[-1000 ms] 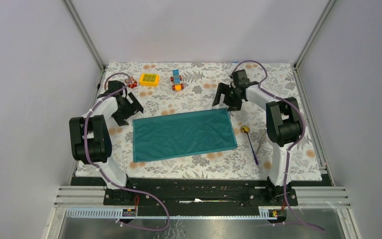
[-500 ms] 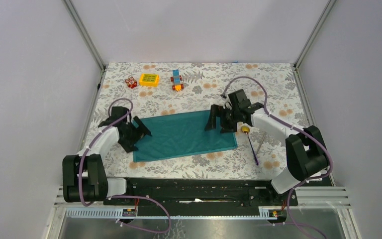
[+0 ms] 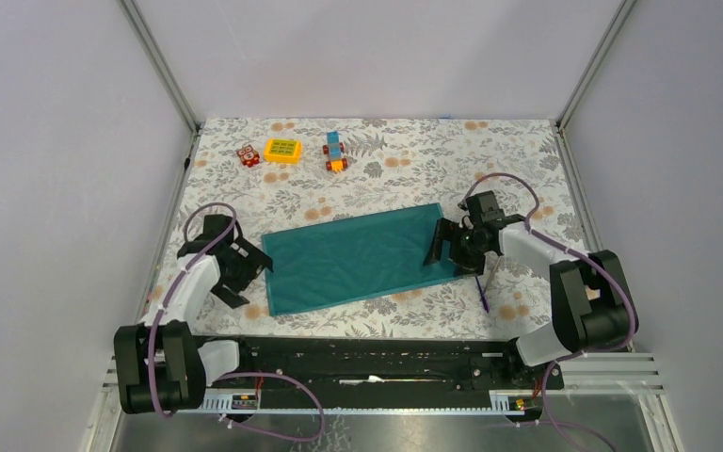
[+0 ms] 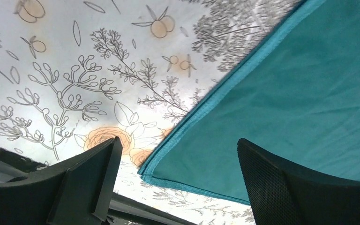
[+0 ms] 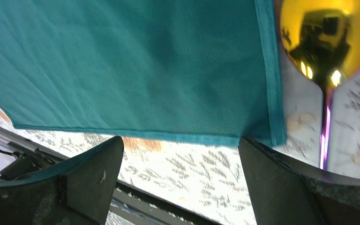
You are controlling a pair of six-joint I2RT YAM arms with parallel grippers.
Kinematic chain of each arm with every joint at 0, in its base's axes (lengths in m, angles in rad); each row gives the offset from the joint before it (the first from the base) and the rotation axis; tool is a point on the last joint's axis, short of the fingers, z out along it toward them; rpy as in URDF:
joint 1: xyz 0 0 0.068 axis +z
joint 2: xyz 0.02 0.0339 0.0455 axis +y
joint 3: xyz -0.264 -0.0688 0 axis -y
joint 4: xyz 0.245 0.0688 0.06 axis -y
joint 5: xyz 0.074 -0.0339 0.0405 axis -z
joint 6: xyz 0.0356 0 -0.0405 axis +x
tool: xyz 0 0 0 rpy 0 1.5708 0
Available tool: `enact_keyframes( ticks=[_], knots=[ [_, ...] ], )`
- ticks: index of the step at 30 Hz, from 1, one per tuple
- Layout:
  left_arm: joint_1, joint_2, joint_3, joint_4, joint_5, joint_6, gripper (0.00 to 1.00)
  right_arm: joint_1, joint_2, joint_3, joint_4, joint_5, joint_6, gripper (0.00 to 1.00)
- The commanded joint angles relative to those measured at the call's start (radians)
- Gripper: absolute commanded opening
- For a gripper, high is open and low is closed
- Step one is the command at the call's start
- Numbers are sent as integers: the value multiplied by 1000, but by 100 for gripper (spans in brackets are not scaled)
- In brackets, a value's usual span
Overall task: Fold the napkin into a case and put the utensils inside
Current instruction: Smooth out the rectangle-folded napkin at the center of the board, then pick up the rectangle-folded napkin from the center of the board.
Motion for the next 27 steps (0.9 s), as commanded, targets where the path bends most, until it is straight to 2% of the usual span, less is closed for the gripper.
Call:
enact_keyframes(
  ticks=[1, 5, 7, 9, 14, 20, 24, 27],
  knots=[
    [2, -101, 123, -51, -35, 39, 98, 7, -135, 84, -159, 86, -52, 100],
    [-12, -192, 198, -30, 144, 165, 99, 18, -152, 178, -221, 83, -89, 100],
    [-27, -206, 211, 8, 259, 212, 99, 30, -55, 261, -295, 114, -156, 100],
    [-69, -214, 217, 50, 329, 230, 99, 50, 90, 383, -409, 209, -209, 90],
    [-187, -215, 277, 101, 311, 295, 99, 79, 297, 592, -489, 368, -293, 85],
    [-216, -183, 326, 72, 326, 385, 99, 79, 396, 709, -509, 307, -347, 80],
    [-216, -205, 309, 73, 335, 405, 99, 78, 461, 731, -514, 301, -361, 71],
    [-216, -220, 295, 72, 337, 426, 99, 78, 482, 734, -499, 313, -364, 68]
  ],
)
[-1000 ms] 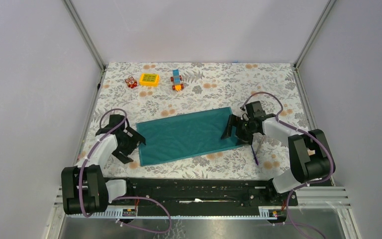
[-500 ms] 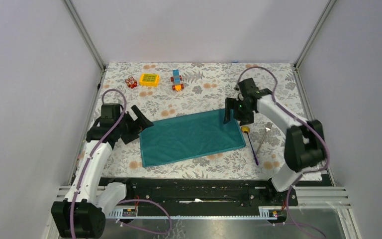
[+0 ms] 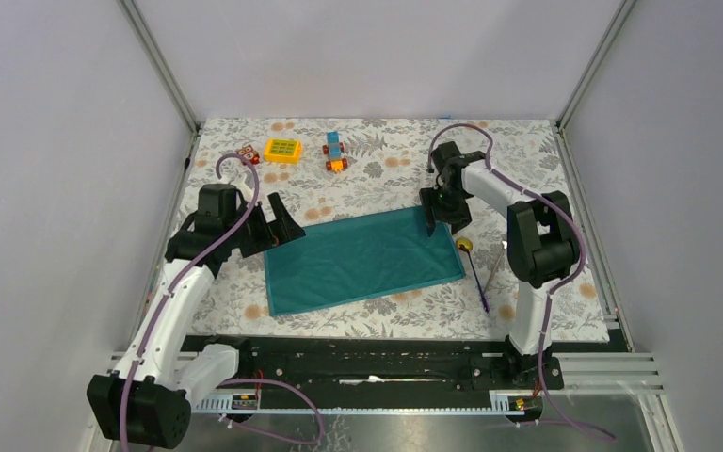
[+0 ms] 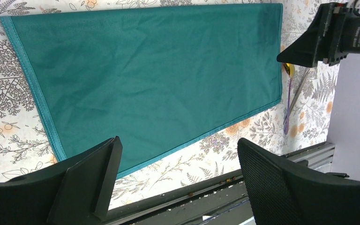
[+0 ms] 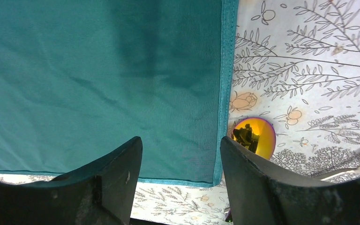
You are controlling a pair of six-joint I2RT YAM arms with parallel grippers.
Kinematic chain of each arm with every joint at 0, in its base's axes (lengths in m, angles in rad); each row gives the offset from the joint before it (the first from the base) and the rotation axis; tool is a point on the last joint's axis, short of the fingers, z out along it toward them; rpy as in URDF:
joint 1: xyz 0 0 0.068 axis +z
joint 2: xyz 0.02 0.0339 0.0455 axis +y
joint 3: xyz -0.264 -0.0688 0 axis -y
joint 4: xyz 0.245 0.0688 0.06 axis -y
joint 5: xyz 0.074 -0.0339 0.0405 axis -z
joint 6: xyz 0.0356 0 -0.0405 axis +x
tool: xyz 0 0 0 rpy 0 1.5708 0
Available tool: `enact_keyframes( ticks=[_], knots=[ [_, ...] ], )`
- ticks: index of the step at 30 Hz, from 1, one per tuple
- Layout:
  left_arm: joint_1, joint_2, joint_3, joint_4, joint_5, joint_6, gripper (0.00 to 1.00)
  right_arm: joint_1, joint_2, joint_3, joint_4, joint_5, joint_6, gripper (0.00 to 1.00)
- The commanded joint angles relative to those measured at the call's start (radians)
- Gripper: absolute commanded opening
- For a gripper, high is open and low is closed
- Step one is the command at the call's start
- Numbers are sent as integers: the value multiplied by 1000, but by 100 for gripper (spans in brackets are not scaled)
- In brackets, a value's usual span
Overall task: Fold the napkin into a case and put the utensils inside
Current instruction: Pick up the rectangle-folded napkin from the center of the board.
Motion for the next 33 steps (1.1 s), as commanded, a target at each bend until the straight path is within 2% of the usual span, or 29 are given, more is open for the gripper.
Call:
enact_keyframes(
  ticks=[1, 5, 12, 18, 24, 28, 33],
  knots=[
    [-4, -37, 1, 26, 22, 69, 99, 7, 46, 36, -32, 12, -32, 68],
    [-3, -37, -8, 16, 21, 99, 99, 5, 67, 39, -25, 38, -26, 68],
    [-4, -47, -25, 38, 52, 109, 99, 6, 106, 34, -19, 60, -31, 74],
    [-4, -46, -29, 43, 58, 112, 99, 7, 158, 58, -15, 44, -35, 73],
    [-4, -56, -29, 43, 56, 113, 99, 10, 187, 38, 13, 67, -28, 65],
    [-4, -57, -30, 43, 53, 113, 99, 38, 208, 19, 39, 138, -7, 61],
    [-4, -58, -30, 43, 52, 112, 99, 75, 224, -18, 80, 177, 23, 48]
  ],
)
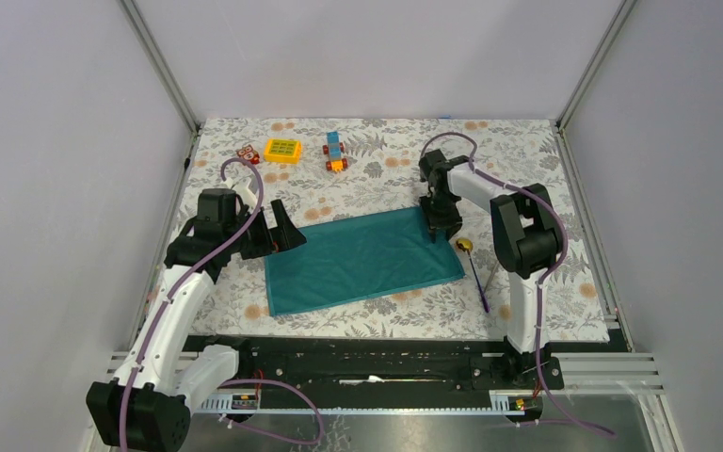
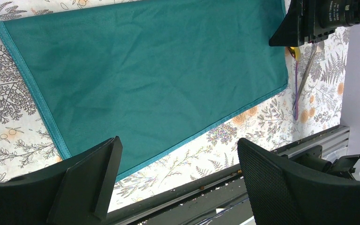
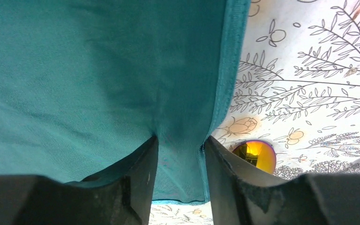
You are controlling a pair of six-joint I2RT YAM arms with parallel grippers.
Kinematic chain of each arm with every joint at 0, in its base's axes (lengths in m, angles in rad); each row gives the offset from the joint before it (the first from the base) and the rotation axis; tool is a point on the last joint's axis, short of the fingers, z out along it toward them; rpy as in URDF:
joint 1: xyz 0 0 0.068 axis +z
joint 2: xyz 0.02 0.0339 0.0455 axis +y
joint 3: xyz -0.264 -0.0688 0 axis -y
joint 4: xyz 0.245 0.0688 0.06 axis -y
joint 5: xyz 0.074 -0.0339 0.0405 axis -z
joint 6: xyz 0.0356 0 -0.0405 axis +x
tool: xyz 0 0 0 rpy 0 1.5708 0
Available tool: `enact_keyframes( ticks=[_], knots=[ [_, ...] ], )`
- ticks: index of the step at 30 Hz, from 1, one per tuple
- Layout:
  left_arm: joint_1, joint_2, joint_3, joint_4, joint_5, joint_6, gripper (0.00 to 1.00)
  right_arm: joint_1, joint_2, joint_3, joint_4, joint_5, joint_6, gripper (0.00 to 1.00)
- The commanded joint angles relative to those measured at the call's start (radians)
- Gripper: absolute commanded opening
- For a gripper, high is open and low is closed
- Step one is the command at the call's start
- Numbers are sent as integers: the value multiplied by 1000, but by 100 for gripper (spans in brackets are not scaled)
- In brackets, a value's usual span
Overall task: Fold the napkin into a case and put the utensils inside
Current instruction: Pick up the rectangle-folded napkin from the center of the board, then fold the rectangle-folded napkin at the center of the board.
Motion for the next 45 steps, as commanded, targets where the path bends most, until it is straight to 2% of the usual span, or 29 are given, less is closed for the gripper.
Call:
enact_keyframes(
  ticks=[1, 12, 19, 27, 39, 45],
  knots=[
    [-3, -18, 2, 43, 12, 16, 99, 46, 83, -63, 98, 72, 35, 45],
    [-3, -22, 1, 39, 3, 15, 99, 47, 45, -13, 86, 126, -13, 0],
    [-3, -17, 1, 41, 0, 13, 99, 48, -31, 32, 38, 172, 5, 0],
    [-3, -4, -2, 44, 11, 13, 99, 49, -62, 94, -94, 328, 83, 0],
    [-3, -4, -5, 48, 15, 11, 99, 47, -64, 158, -148, 517, 44, 0],
    [-3, -11, -5, 50, 9, 7, 99, 84, -50, 213, -189, 485, 32, 0]
  ],
)
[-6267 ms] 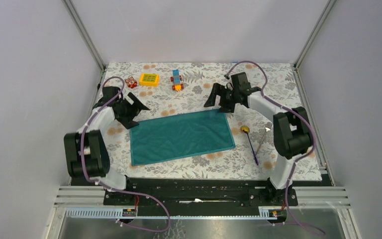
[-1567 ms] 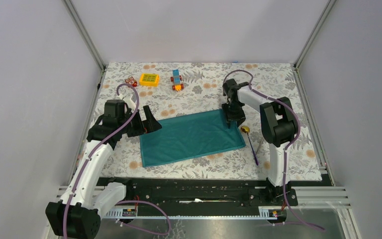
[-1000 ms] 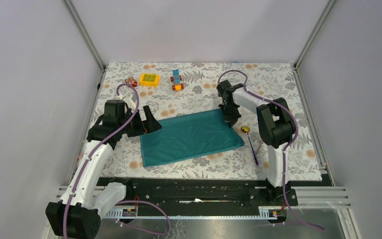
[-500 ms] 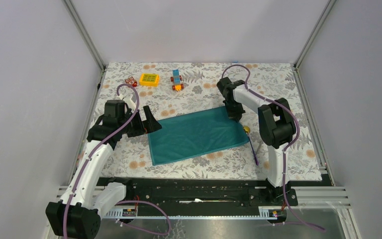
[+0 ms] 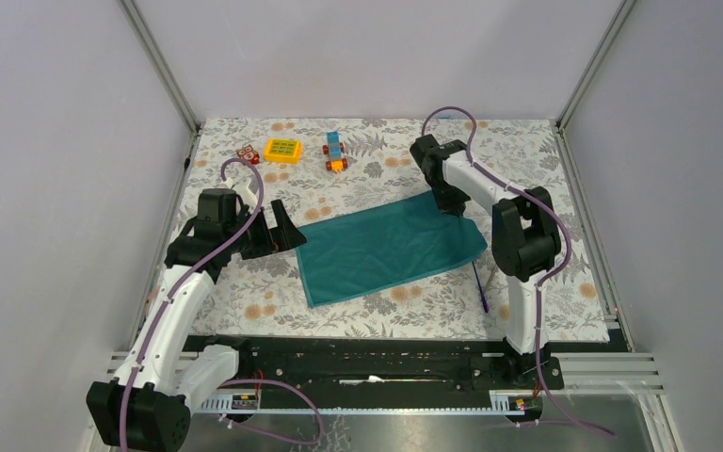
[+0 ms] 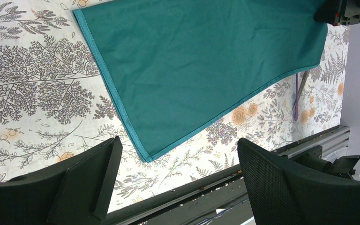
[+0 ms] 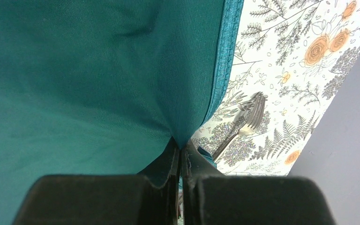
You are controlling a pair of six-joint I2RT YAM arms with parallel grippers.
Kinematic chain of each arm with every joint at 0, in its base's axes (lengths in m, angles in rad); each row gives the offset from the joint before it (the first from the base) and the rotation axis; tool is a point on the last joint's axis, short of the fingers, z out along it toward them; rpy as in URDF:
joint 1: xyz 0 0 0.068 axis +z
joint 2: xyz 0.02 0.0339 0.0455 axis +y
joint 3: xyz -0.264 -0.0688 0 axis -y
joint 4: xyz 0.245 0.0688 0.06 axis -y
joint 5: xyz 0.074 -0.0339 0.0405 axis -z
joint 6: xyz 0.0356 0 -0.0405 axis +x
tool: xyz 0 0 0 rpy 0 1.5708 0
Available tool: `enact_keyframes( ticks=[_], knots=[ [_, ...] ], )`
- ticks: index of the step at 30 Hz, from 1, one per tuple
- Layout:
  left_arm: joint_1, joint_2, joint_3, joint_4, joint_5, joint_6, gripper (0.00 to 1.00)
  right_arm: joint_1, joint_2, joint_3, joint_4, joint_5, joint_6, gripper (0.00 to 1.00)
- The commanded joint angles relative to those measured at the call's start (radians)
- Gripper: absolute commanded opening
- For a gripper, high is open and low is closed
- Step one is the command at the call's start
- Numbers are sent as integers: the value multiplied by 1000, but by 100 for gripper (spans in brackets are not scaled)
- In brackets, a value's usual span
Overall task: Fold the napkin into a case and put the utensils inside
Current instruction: Fold the rectangle-folded napkin at the center of the board.
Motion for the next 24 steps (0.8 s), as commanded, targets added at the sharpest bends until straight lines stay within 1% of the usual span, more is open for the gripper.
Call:
enact_keyframes(
  ticks=[1, 3, 6, 10, 17, 20, 24],
  knots=[
    [-3, -14, -5, 47, 8, 7, 99, 48, -27, 61, -53, 18, -12, 0],
    [-3, -18, -5, 49, 3, 4, 99, 80, -25, 76, -62, -44, -4, 0],
    [-3, -26, -6, 50, -3, 2, 99, 123, -37, 83, -49, -210, 19, 0],
    [-3, -44, -9, 52, -17, -4, 99, 194, -46, 93, -7, -374, 57, 0],
    [-3, -64, -11, 55, -30, -10, 99, 286, -17, 98, 150, -654, 155, 0],
    [-3, -72, -11, 54, -34, -10, 99, 333, 15, 126, 195, -713, 187, 0],
    [-3, -76, -12, 54, -37, -13, 99, 388, 77, 194, 202, -736, 207, 0]
  ],
)
